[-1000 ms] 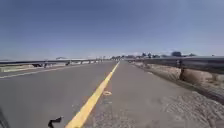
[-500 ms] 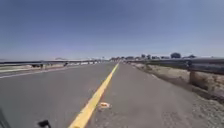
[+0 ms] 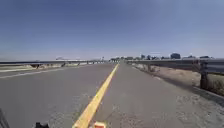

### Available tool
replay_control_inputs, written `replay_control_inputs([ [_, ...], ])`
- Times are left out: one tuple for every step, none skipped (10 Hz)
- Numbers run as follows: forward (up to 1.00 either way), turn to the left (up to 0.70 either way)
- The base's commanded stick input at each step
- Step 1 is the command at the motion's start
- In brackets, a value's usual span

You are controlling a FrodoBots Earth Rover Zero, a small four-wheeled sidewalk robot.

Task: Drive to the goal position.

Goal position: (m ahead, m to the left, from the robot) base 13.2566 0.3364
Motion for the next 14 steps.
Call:
replay_control_inputs([
  [0.85, 0.0],
  [0.85, 0.0],
  [0.85, 0.0],
  [0.85, 0.0],
  [0.85, 0.0],
  [0.85, 0.0],
  [0.85, 0.0],
  [0.85, 0.0],
  [0.85, 0.0],
  [0.85, 0.0],
  [0.85, 0.0],
  [0.85, 0.0],
  [0.85, 0.0],
  [0.85, 0.0],
])
